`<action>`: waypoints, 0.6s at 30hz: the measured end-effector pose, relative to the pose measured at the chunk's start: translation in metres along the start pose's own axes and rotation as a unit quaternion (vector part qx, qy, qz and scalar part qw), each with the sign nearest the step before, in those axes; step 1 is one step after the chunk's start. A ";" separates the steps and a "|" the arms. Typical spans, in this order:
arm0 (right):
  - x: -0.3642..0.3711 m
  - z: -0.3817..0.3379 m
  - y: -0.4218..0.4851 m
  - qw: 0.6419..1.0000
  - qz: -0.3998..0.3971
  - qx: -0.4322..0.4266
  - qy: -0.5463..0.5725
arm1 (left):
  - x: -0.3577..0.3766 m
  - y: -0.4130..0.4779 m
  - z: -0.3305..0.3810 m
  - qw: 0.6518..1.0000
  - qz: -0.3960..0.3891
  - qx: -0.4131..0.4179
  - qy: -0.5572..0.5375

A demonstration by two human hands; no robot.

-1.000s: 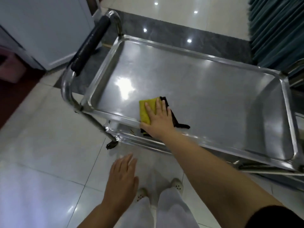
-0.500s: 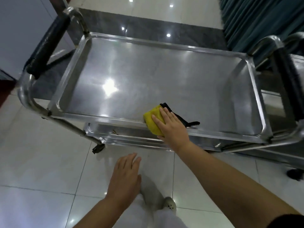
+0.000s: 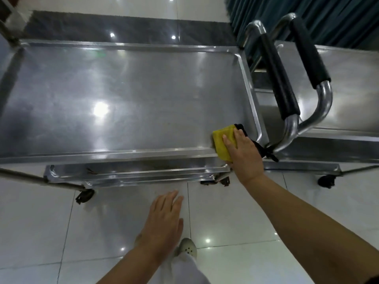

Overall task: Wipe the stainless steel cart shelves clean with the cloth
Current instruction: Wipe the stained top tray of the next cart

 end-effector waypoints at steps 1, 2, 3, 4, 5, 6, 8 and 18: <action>-0.001 0.011 -0.005 1.000 0.010 0.016 -0.011 | 0.002 0.001 0.007 1.000 0.001 -0.005 -0.002; -0.002 0.020 -0.009 0.999 0.025 0.035 -0.022 | 0.005 0.001 0.012 1.000 0.001 -0.011 -0.005; -0.002 0.026 -0.013 0.997 0.040 0.056 -0.031 | 0.007 0.001 0.015 1.000 0.002 -0.014 -0.007; -0.001 0.029 -0.016 0.995 0.055 0.076 -0.040 | 0.009 0.000 0.017 1.000 0.005 -0.015 -0.009; 0.000 0.030 -0.019 0.992 0.071 0.095 -0.046 | 0.012 -0.001 0.018 1.000 0.007 -0.015 -0.011; 0.002 0.030 -0.022 0.988 0.088 0.114 -0.047 | 0.014 -0.002 0.018 1.000 0.010 -0.014 -0.013; 0.007 0.026 -0.028 0.980 0.118 0.156 -0.033 | 0.018 -0.003 0.016 0.999 0.020 -0.012 -0.022; 0.032 -0.072 -0.023 0.937 0.265 0.191 0.126 | 0.078 -0.046 -0.061 0.996 -0.067 -0.056 0.009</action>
Point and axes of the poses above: each hand's wrist, its own y-axis towards the middle knuckle, its own x-axis out of the palm, z = x × y, the point moved 7 cm from there along y, towards the middle knuckle, and after that the axes turned 9 degrees about z, right-handed, at the moved point
